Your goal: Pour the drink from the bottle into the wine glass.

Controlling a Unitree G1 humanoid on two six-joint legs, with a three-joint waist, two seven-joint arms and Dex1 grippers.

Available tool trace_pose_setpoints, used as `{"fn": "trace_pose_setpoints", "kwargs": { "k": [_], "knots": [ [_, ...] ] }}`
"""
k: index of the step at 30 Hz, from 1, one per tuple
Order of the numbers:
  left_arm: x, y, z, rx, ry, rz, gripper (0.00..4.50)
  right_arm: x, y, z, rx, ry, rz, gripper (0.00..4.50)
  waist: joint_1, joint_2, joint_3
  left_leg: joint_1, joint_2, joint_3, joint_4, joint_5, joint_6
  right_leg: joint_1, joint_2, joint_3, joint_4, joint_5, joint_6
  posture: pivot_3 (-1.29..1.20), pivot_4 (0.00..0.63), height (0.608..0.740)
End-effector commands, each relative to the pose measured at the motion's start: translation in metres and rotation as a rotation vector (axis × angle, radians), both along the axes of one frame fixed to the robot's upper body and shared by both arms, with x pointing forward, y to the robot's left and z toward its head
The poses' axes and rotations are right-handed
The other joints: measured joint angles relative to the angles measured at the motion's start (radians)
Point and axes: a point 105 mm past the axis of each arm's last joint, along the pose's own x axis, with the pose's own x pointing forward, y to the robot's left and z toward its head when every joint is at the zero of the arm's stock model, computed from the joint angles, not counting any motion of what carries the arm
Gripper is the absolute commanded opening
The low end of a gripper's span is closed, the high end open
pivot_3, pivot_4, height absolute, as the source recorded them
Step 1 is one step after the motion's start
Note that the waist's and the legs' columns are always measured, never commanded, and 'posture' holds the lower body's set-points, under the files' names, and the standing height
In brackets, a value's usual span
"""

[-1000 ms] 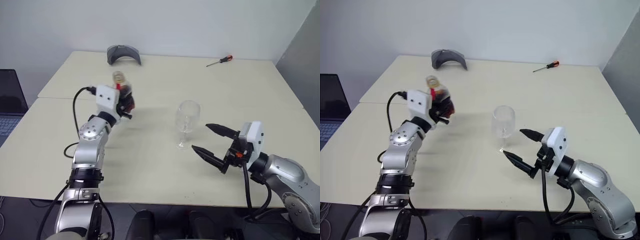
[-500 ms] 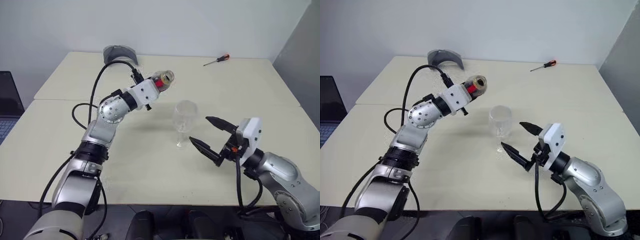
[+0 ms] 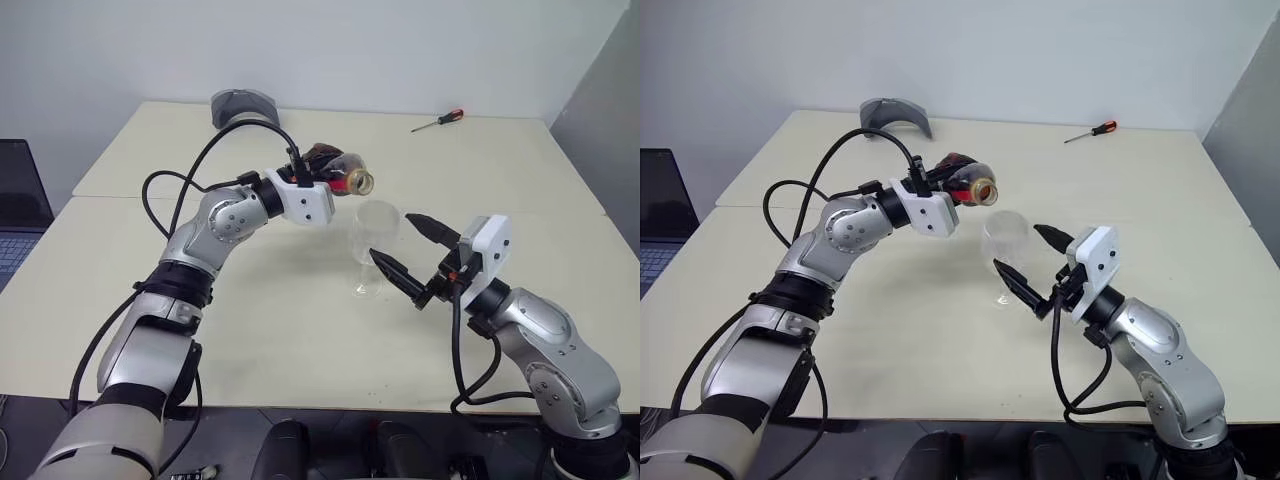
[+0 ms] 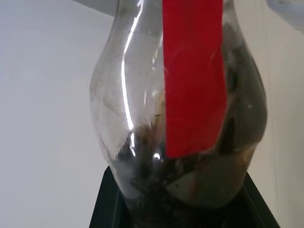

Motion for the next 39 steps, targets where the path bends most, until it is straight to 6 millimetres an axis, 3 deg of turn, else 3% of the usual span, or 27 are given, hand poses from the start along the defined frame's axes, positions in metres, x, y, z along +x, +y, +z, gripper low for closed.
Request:
{"fn": "trace_pose_setpoints", "kwargs": {
  "k": [1,17,39],
  "knots": [
    [-0.002,-0.002,0.024,0.001,-0.107,-0.023,0.92,-0.002,0.0,0.006,0.014,-0.037,-0.006,4.5,0.0,0.0,0.0,0.0,0.0,0.0,0.0,0.0,0.0,0.0,0.0,0.0,0.0,0.0,0.0,0.0,0.15,0.74],
    [0.011,-0.004,0.033,0.103,-0.24,0.013,0.9,-0.006,0.0,0.001,0.012,-0.031,-0.02,4.5,0.0,0.0,0.0,0.0,0.0,0.0,0.001,0.0,0.0,0.0,0.0,0.0,0.0,0.0,0.0,0.0,0.15,0.74],
    [0.012,-0.005,0.049,0.147,-0.363,-0.004,0.9,-0.006,0.005,-0.002,0.004,-0.031,-0.026,4.5,0.0,0.0,0.0,0.0,0.0,0.0,0.001,0.0,0.0,0.0,0.0,0.0,0.001,0.0,0.0,0.0,0.15,0.74]
  ]
}}
